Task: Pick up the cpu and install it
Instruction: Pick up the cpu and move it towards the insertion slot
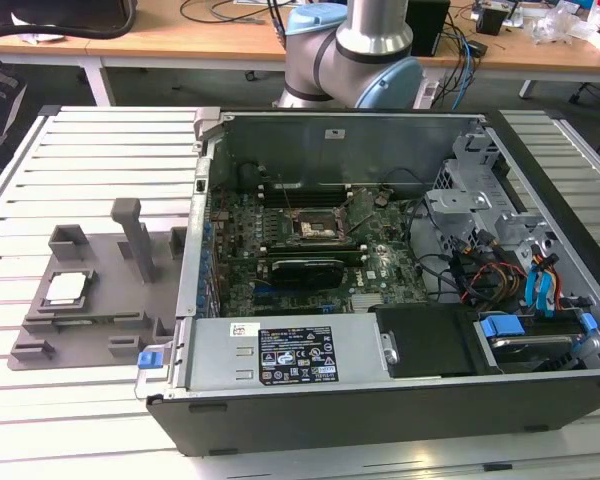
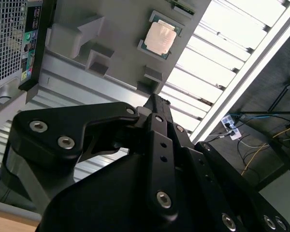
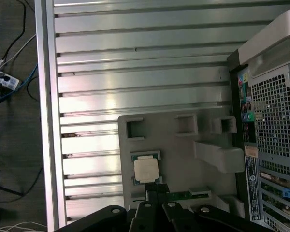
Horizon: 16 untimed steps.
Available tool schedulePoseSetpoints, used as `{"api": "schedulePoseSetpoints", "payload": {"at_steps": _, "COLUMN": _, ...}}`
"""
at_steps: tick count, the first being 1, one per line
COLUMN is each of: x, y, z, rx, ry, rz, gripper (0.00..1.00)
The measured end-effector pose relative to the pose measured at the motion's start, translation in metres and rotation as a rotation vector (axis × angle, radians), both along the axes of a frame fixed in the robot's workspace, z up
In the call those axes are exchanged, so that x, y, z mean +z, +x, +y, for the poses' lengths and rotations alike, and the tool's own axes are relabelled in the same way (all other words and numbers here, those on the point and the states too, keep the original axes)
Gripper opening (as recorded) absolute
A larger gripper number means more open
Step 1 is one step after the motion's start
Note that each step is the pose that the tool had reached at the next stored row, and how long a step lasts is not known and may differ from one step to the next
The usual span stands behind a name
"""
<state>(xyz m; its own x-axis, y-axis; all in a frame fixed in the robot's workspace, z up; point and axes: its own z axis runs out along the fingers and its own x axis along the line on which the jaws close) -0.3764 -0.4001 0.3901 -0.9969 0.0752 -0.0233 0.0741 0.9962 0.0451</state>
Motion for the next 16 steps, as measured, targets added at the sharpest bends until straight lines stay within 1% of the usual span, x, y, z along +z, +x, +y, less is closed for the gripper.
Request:
{"api": "schedulePoseSetpoints", "payload": {"at_steps": 5, "x": -0.0002, "y": 0.0, "z": 0.0, "rx": 0.0, "ry": 0.0, "rz": -0.0001, "gripper": 0.11}}
{"api": "schedulePoseSetpoints", "payload": {"at_steps": 8, "x": -0.0002, "y": 0.0, "z": 0.0, "rx": 0.0, "ry": 0.0, "rz": -0.0001, "gripper": 0.29}}
{"api": "schedulePoseSetpoints", "payload": {"at_steps": 10, "x": -0.0003, "y": 0.0, "z": 0.0, "rx": 0.0, "ry": 0.0, "rz": -0.0001, "gripper": 0.54}}
{"api": "schedulePoseSetpoints", "payload": {"at_steps": 11, "x": -0.0003, "y": 0.0, "z": 0.0, "rx": 0.0, "ry": 0.0, "rz": 0.0, "gripper": 0.6}}
{"api": "schedulePoseSetpoints", "payload": {"at_steps": 14, "x": -0.0007, "y": 0.0, "z": 0.0, "rx": 0.0, "ry": 0.0001, "rz": -0.0002, "gripper": 0.6}}
{"api": "schedulePoseSetpoints", "payload": {"at_steps": 16, "x": -0.0023, "y": 0.0, "z": 0.0, "rx": 0.0, "ry": 0.0, "rz": -0.0001, "gripper": 0.6}}
